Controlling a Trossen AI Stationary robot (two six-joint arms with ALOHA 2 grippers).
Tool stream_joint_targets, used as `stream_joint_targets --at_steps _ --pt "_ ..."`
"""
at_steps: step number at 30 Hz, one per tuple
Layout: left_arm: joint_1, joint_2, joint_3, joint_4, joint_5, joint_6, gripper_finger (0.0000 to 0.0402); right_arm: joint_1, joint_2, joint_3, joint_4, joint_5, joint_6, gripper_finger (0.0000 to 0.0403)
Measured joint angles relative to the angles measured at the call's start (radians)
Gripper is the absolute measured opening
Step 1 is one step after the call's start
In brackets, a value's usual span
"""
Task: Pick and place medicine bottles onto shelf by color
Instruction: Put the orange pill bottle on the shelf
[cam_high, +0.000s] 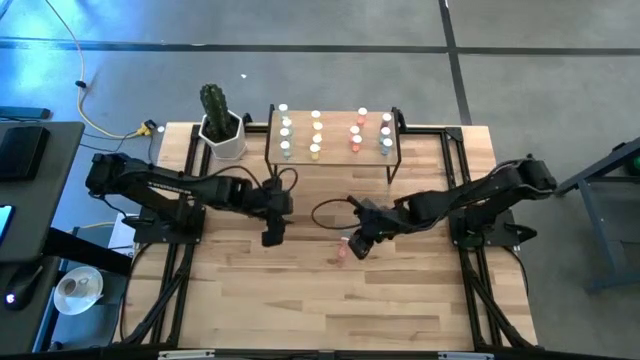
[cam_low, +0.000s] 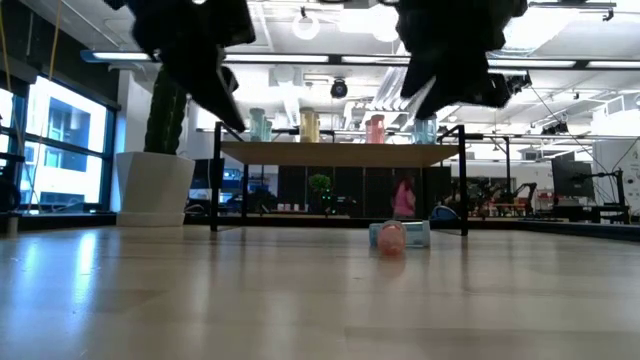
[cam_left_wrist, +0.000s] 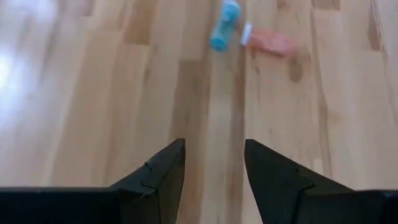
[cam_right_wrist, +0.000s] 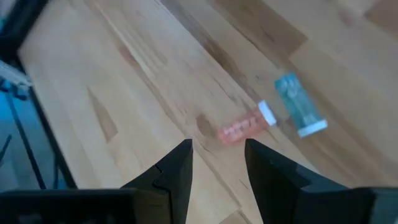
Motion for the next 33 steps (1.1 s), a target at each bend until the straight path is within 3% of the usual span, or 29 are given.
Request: stream_joint_targets --at_steps 11,24,33 --pt "-0.046 -0.040 -0.044 -0.078 -0.058 0.029 0.0156 0.012 0.149 0.000 0.017 -0.046 0.214 0.0139" --pt "-0.045 -0.066 -0.044 -0.098 -0.060 0.126 0.0156 0.012 0.270 0.000 0.088 -0.028 0.626 0.0139" --pt "-0.045 -0.066 -0.044 -0.097 -0.059 0.155 0.0156 0.000 0.298 0.000 0.154 -0.046 0.645 0.0139"
